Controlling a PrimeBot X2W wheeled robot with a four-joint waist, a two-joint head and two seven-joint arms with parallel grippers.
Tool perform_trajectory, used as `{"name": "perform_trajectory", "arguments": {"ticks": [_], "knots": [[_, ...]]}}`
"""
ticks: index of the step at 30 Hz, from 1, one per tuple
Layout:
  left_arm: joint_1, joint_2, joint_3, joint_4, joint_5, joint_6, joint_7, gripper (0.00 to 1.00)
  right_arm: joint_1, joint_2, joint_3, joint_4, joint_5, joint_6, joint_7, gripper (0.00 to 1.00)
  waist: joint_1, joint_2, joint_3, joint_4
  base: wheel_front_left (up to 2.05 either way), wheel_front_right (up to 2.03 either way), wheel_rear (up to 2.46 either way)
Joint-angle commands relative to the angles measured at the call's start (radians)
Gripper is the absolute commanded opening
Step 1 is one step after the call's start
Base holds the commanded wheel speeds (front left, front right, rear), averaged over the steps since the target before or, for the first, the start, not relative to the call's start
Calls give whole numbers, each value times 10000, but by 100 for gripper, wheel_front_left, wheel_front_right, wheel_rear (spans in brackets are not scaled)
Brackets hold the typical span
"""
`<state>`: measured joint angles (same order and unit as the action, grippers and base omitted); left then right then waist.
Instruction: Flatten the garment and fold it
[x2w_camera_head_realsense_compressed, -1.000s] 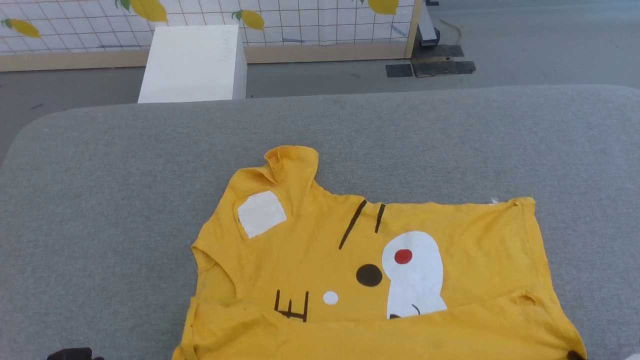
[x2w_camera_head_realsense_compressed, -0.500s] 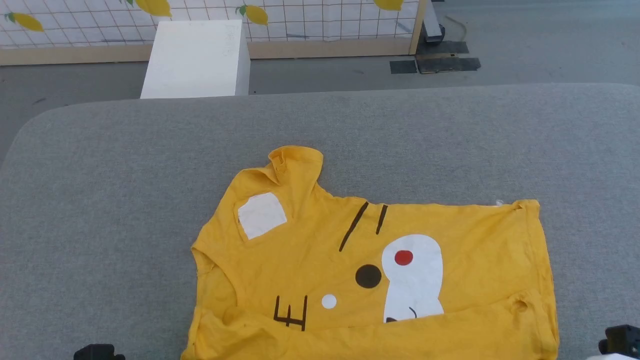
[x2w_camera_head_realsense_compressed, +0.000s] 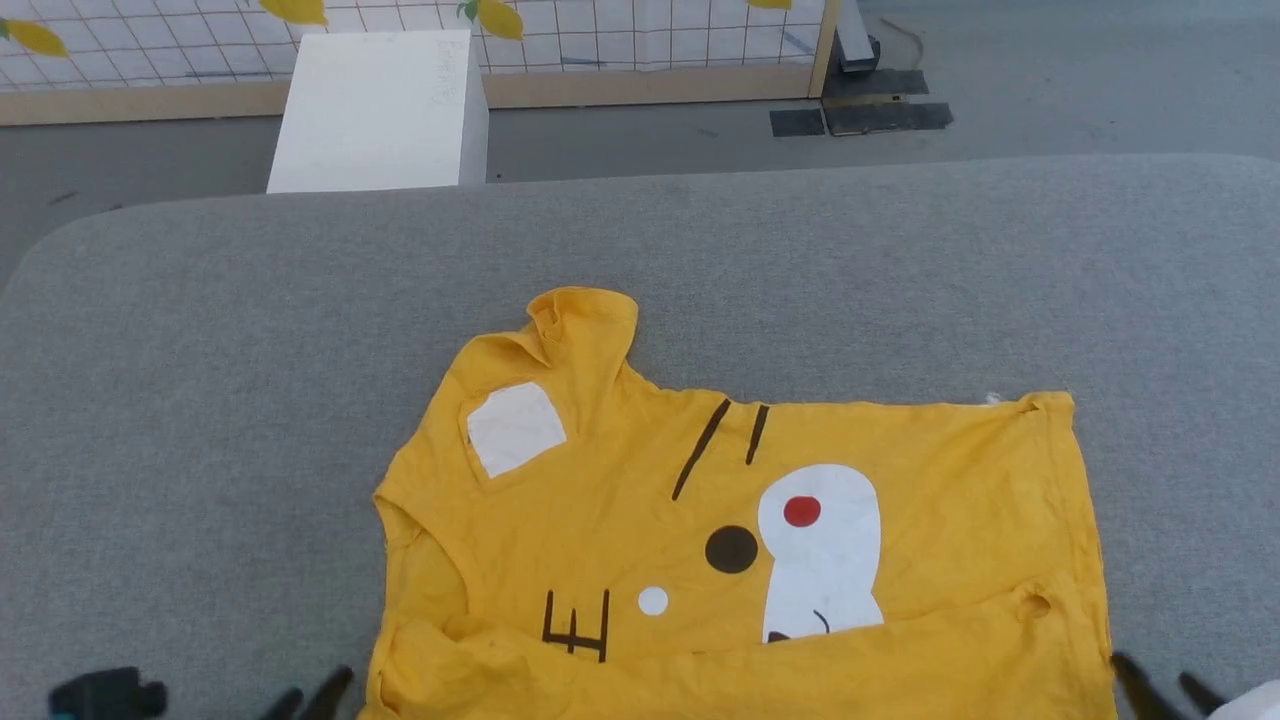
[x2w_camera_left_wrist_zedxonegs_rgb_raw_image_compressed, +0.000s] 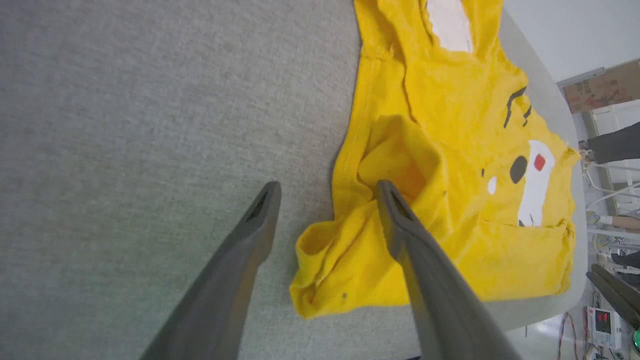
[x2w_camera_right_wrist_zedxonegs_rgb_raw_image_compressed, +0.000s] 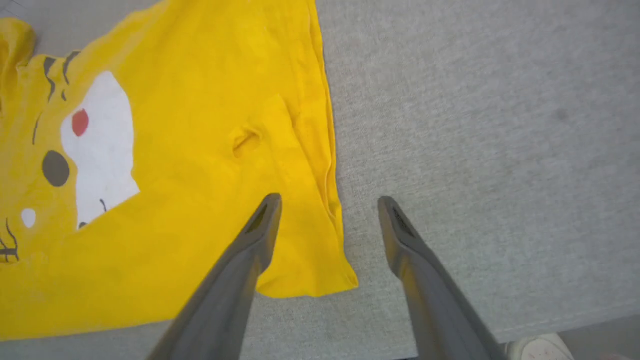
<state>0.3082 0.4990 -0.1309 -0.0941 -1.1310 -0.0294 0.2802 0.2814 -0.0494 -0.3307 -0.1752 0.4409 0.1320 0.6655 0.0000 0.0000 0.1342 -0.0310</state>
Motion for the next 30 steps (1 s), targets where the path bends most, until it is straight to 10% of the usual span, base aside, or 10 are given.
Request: {"name": "perform_trajectory", "arguments": {"ticks": [1, 8, 16, 30], "knots": [[110, 132, 227, -409, 187, 25, -298, 100, 29, -8, -119, -526, -100, -13, -61, 100, 0, 0, -8, 11, 0, 0, 0], [-528, -144, 691, -1817, 2114, 160, -2580, 100, -697, -8, 518, -2049, -1352, -13, -1933, 100, 0, 0, -51, 21, 0, 0, 0], [-1638, -963, 102, -1006, 4824, 674, -4962, 100, -1573, -8, 1581, -875, -2717, -13, -4863, 100, 0, 0, 29, 20, 0, 0, 0], [-2347, -1759, 223, -141, 7299, 312, -5417, 100, -1749, -8, 1661, 931, -3274, -13, -7012, 100, 0, 0, 277, -124, 0, 0, 0]]}}
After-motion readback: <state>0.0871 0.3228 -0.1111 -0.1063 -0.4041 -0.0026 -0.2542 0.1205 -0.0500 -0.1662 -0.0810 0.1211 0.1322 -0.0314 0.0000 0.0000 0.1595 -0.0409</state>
